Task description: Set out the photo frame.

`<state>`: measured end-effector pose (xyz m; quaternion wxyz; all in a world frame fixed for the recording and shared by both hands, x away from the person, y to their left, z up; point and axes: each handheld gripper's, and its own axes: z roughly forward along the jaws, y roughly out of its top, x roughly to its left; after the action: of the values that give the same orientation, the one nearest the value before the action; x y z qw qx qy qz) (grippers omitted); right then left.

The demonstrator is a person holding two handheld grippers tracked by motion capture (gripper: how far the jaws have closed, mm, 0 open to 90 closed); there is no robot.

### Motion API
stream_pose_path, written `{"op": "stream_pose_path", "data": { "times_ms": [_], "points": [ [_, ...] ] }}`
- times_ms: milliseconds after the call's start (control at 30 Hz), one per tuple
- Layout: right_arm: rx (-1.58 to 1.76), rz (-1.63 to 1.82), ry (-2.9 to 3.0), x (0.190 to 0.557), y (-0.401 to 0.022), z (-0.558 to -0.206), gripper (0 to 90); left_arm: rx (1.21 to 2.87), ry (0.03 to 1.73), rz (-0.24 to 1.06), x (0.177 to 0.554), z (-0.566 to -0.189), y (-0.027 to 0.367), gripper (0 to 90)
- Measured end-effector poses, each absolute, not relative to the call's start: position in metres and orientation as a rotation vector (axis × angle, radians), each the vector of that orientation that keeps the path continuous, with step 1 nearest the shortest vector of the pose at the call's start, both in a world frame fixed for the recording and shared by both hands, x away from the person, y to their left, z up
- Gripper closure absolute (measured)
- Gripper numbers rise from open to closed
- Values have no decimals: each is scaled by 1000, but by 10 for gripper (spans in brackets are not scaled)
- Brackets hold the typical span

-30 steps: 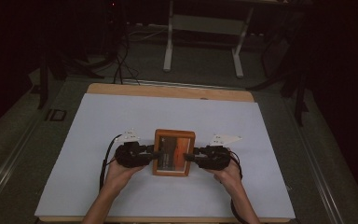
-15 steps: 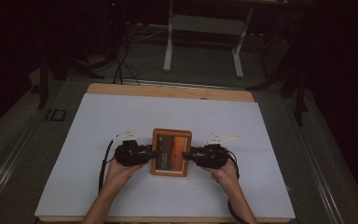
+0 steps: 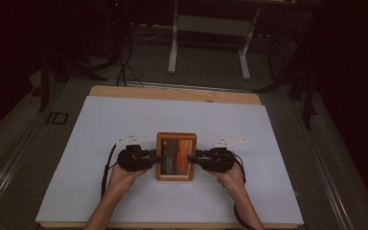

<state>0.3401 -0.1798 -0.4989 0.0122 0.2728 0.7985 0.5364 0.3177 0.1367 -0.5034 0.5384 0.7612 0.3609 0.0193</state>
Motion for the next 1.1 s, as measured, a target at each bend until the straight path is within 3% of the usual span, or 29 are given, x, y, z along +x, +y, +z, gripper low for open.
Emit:
{"op": "stream_pose_path", "data": {
  "times_ms": [467, 767, 1100],
  "points": [
    [839, 1680, 2491, 340, -181, -499, 654, 1823, 872, 79, 317, -503, 134, 587],
    [857, 1683, 2456, 340, -187, -493, 489, 1814, 886, 73, 317, -502, 140, 494],
    [863, 1645, 2440, 338, -204, -479, 422, 1771, 916, 128, 313, -488, 157, 484]
  ]
}}
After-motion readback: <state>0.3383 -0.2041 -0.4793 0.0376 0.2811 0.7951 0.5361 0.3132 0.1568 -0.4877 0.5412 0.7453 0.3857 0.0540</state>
